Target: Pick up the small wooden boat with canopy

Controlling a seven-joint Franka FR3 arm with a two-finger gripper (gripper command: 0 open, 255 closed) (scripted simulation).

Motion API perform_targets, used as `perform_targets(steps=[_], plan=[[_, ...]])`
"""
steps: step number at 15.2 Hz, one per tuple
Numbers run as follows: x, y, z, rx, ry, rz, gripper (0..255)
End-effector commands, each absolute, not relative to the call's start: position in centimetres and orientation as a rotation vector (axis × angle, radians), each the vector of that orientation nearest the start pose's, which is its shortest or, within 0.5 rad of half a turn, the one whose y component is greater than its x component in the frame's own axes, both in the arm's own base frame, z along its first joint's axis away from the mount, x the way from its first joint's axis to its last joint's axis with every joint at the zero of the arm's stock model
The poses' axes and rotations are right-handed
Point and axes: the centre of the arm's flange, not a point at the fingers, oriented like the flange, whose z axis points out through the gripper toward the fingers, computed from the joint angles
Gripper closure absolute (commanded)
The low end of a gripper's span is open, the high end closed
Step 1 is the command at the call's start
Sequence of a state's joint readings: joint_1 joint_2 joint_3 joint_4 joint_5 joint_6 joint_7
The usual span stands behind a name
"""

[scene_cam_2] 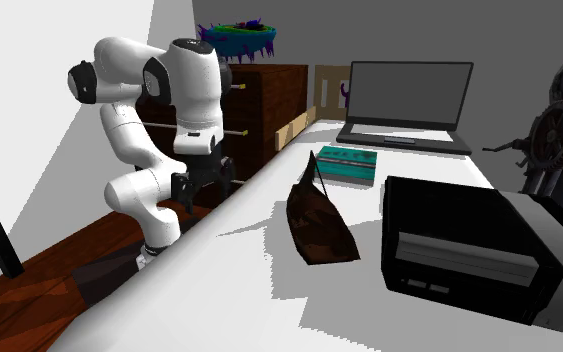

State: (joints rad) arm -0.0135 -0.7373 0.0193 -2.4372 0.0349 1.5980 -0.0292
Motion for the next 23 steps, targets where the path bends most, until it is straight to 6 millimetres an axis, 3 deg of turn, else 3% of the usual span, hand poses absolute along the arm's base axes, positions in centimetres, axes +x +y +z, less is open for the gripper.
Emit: perform_targets(steps=[1, 7, 12, 21, 23], plan=[[31.7, 0.7, 53.9, -3.114, -0.041, 0.158, 0], [37.3, 4.7, 55.6, -3.125, 0.353, 0.045, 0], [42.6, 7.0, 57.2, -3.092, 0.683, -0.051, 0], [52.6, 8.3, 60.8, -2.937, 1.265, -0.225, 0], [52.7, 8.3, 60.3, -2.935, 1.270, -0.227, 0]])
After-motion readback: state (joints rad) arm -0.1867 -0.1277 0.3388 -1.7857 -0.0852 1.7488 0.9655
